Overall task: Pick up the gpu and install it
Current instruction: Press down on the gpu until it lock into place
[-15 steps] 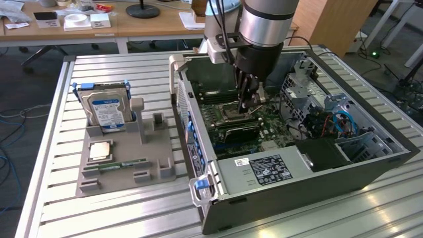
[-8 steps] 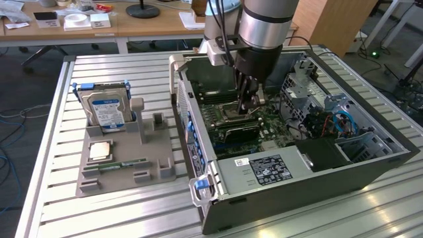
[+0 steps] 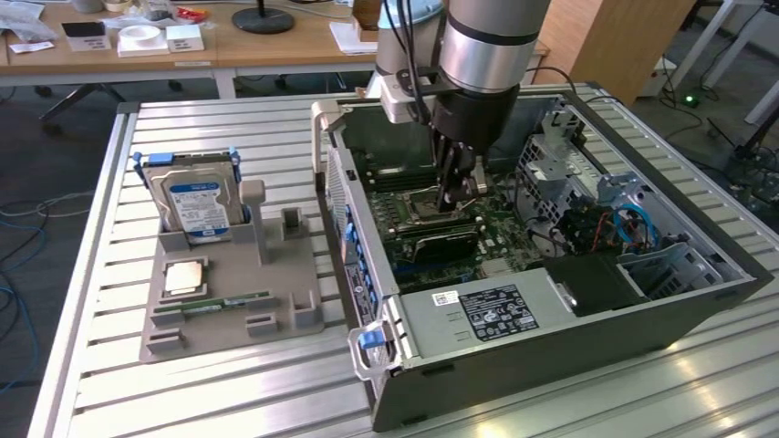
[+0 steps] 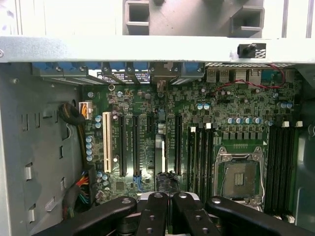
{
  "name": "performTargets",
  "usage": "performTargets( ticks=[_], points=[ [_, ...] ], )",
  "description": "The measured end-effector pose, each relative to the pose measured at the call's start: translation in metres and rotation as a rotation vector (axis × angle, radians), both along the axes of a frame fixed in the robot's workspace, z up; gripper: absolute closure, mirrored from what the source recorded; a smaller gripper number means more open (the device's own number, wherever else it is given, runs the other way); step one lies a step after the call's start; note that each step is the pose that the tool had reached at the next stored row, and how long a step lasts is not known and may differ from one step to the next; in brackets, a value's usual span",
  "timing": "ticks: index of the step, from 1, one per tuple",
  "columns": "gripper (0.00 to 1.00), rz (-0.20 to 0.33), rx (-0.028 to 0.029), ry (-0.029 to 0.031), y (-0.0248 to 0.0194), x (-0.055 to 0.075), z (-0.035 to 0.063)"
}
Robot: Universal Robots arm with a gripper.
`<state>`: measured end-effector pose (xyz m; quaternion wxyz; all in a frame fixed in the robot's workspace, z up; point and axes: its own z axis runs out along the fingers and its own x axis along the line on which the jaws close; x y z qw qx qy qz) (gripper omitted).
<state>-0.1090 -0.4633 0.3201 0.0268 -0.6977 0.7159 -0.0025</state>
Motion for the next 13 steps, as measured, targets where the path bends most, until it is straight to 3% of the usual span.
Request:
performTargets(
  ticks=[2,3,13],
  points=[
    [0.89,0.000,0.0003,-0.0002,0.0008,0.0000,-0.0003],
    [0.89,0.000,0.0001,0.0001,0.0045,0.0000,-0.0007],
    [0.89,0.000,-0.0001,0.0001,0.0045,-0.0001,-0.0072]
  ],
)
